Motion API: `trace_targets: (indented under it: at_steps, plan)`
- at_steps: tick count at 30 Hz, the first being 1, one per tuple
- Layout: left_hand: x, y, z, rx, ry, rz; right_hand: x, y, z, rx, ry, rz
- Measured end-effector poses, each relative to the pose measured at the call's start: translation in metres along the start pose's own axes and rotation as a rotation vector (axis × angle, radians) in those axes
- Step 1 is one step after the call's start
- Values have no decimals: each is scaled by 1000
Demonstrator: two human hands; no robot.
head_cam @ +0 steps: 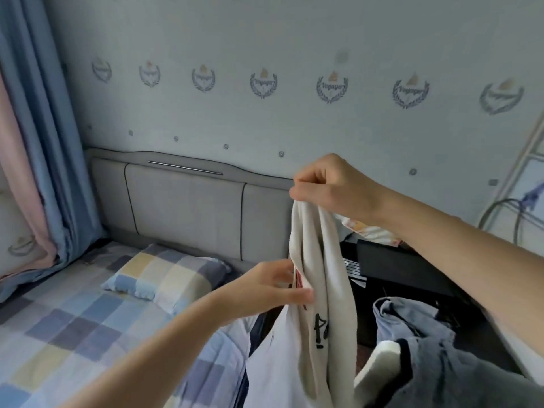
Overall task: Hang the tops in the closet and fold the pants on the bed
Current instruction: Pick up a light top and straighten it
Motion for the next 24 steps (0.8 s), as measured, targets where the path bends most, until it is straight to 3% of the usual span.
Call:
trace_targets:
  at_steps: [7,11,14,18,22,24]
  plan:
    - [-6,-52,-25,44,-18,-245,28,37,35,60,-94,-10]
    - [-28,-77,-32,-80,53,-357,41,67,54,141,-137,-16]
    - [-59,-88,-32,-159,204,-549,47,92,67,234,-157,-60]
    - [-70,-82,-34,-185,416,-324,57,120,89,253,-190,-60]
    - [-28,-48,-63,191,339,63,77,135,122,176,-283,-67]
    - [9,-54,-70,226,207,243,84,142,135,190,-317,-134]
Point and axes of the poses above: each hand's wrist, its own z-axis away from the middle knuckle, its own y-axis out of the back of the hand, x = y × z, the point moved 7 cm from there along -z, towards the middle knuckle, and after that the axes turned 10 degrees about x, right-handed, at the moved point
